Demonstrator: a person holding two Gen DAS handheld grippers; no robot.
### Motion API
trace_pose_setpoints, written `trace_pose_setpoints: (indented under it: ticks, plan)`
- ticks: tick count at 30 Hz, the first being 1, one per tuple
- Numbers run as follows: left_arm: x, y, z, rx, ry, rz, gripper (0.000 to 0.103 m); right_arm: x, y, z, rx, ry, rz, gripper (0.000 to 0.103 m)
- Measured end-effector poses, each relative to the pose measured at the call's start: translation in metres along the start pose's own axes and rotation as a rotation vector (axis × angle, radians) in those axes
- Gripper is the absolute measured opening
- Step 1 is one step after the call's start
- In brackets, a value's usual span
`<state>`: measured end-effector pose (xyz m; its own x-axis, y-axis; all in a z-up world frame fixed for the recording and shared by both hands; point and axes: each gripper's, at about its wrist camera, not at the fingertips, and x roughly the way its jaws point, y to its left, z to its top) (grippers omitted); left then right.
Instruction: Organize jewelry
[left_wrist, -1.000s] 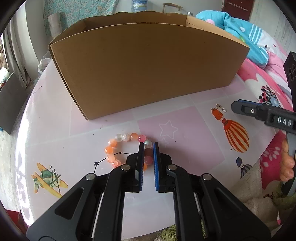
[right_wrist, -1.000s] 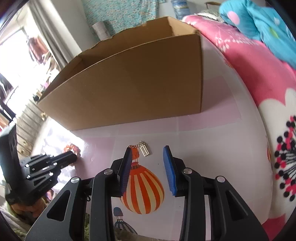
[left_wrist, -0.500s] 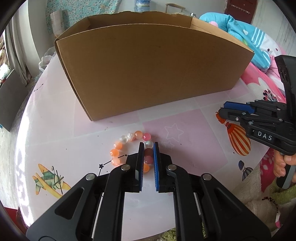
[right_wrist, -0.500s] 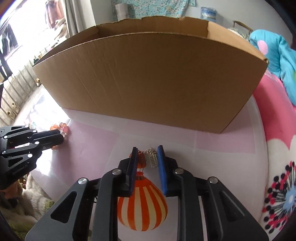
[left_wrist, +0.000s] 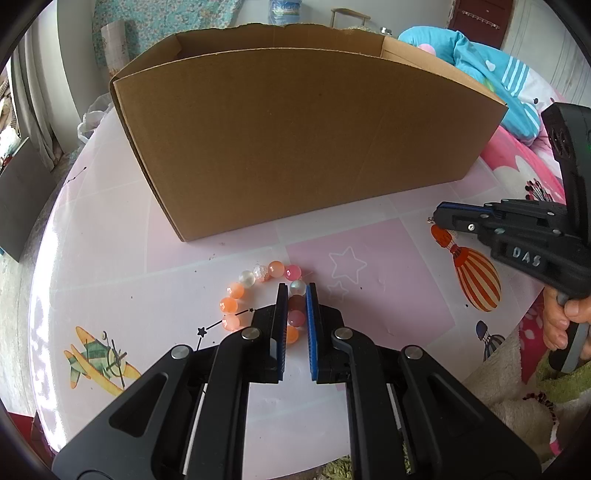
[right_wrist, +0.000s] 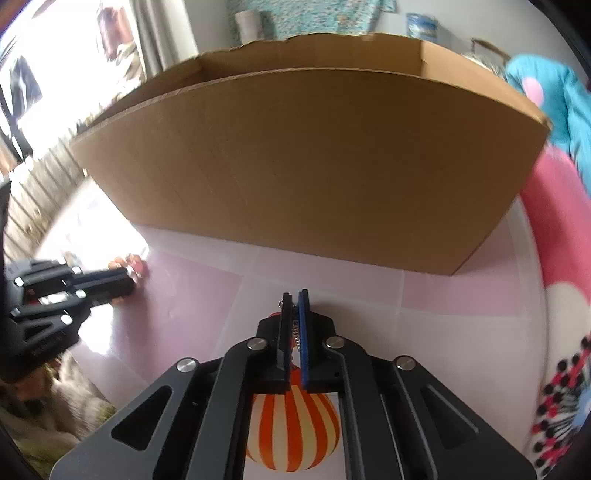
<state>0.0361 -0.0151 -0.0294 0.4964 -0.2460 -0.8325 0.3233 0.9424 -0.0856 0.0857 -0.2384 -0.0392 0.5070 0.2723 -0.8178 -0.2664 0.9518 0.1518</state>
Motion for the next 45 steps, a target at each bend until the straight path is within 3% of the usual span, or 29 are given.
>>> trace_pose_setpoints:
  ticks: [6, 11, 13, 15, 16, 20, 26, 31, 37, 41, 45]
  plan:
    - [0.000, -0.001, 0.000, 0.003, 0.000, 0.007, 0.009, -0.021, -0.019, 0.000, 0.126, -0.071, 0.067, 0.003]
    - [0.001, -0.002, 0.001, 0.002, 0.001, 0.011, 0.009, -0.028, -0.018, 0.001, 0.108, -0.076, 0.053, 0.004]
    - [0.001, -0.002, 0.001, 0.002, 0.001, 0.010, 0.009, -0.023, -0.013, 0.003, 0.086, -0.052, 0.054, 0.010]
    - [0.001, -0.002, 0.001, 0.002, 0.001, 0.011, 0.009, -0.019, -0.008, 0.002, 0.051, -0.024, 0.048, 0.033]
    - [0.000, -0.002, 0.001, 0.003, 0.001, 0.011, 0.009, -0.015, -0.004, 0.002, 0.021, -0.017, 0.032, 0.035]
    - [0.000, -0.002, 0.001, 0.004, 0.001, 0.011, 0.009, -0.006, 0.008, 0.003, -0.060, 0.014, -0.005, 0.034]
    - [0.001, -0.003, 0.002, 0.003, 0.001, 0.012, 0.009, 0.004, 0.014, 0.005, -0.110, 0.038, -0.029, 0.004]
    - [0.001, -0.004, 0.001, 0.002, -0.001, 0.013, 0.009, 0.001, -0.002, 0.005, -0.020, 0.019, 0.033, 0.003]
    - [0.001, -0.005, 0.001, 0.003, -0.006, 0.019, 0.009, -0.028, -0.024, 0.006, 0.123, -0.084, 0.118, 0.002]
    - [0.001, -0.005, 0.000, 0.002, -0.010, 0.018, 0.009, -0.035, -0.019, 0.005, 0.119, -0.098, 0.110, 0.003]
    - [0.001, -0.004, 0.000, 0.003, -0.011, 0.017, 0.009, -0.024, -0.009, 0.004, 0.055, -0.025, 0.058, 0.009]
